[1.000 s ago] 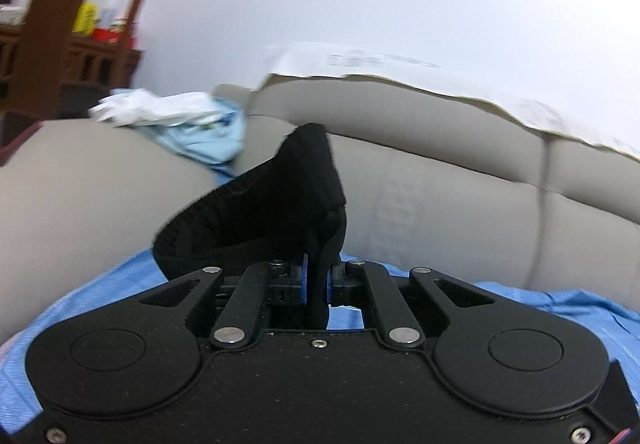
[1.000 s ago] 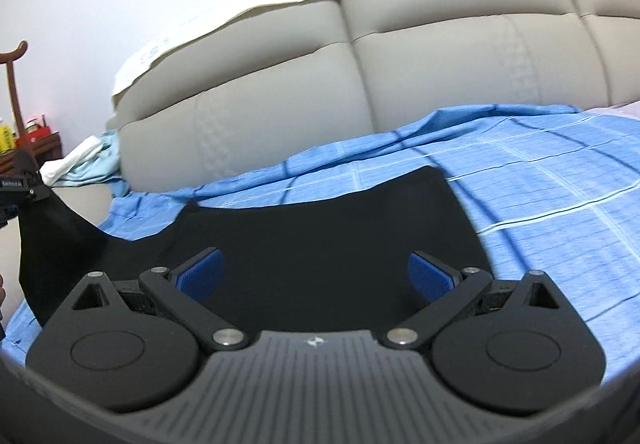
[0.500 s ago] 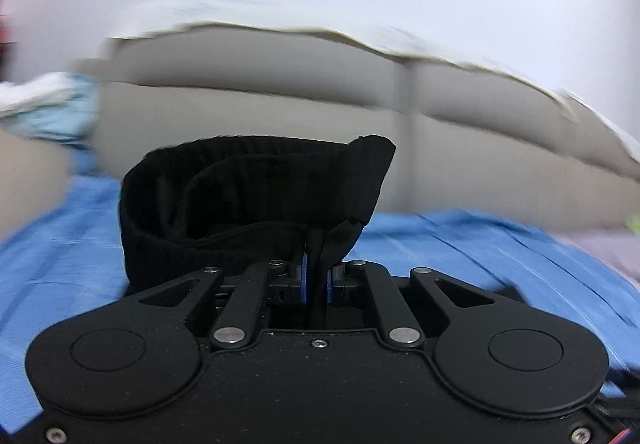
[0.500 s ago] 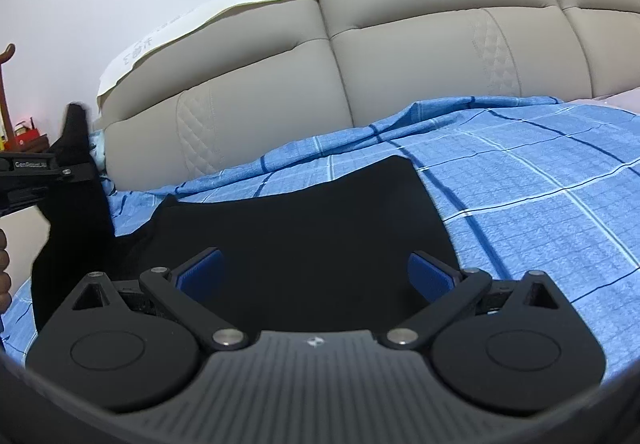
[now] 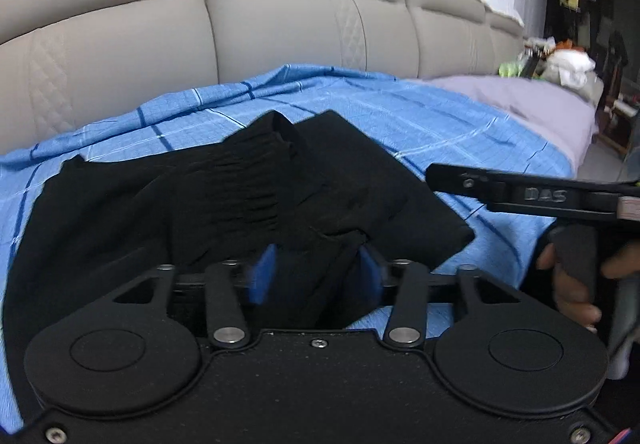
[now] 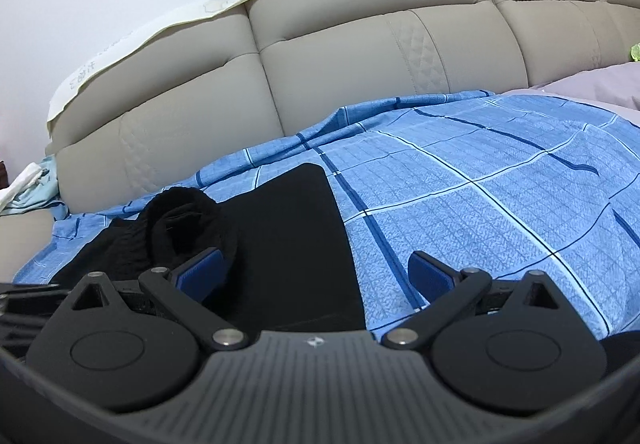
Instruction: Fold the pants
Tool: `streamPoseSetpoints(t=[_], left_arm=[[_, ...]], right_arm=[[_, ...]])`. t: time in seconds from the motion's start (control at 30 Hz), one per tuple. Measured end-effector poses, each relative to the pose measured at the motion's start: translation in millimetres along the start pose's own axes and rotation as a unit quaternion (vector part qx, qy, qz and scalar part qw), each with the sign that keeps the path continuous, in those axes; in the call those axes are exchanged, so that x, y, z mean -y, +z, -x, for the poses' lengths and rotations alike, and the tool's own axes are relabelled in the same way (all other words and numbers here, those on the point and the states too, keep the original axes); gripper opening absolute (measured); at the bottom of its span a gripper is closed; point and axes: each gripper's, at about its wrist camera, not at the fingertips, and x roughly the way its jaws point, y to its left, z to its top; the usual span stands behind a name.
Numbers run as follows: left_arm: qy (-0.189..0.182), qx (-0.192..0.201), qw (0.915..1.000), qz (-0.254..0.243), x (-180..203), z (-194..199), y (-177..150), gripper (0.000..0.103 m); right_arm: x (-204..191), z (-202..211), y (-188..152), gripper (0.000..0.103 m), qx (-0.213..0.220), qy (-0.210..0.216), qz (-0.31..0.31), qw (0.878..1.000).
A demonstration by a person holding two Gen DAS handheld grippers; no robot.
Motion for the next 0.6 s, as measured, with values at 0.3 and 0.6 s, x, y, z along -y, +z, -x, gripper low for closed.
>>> streamPoseSetpoints(t=[0.3, 0.6], left_arm=[[0.142, 0.048, 0.9876, 0.048, -54.6, 58.2, -11.6, 0.046], [0.214, -0.009, 0.9749, 0.062, -74.9, 38.7, -46.6, 0.039]], right_arm=[[-35.4, 0.5, -17.3, 0.103, -0.017, 0.054, 0.014, 0.998], [-94.7, -28.4, -4.5, 0.101, -0.022, 0.103, 0.058, 0.993]])
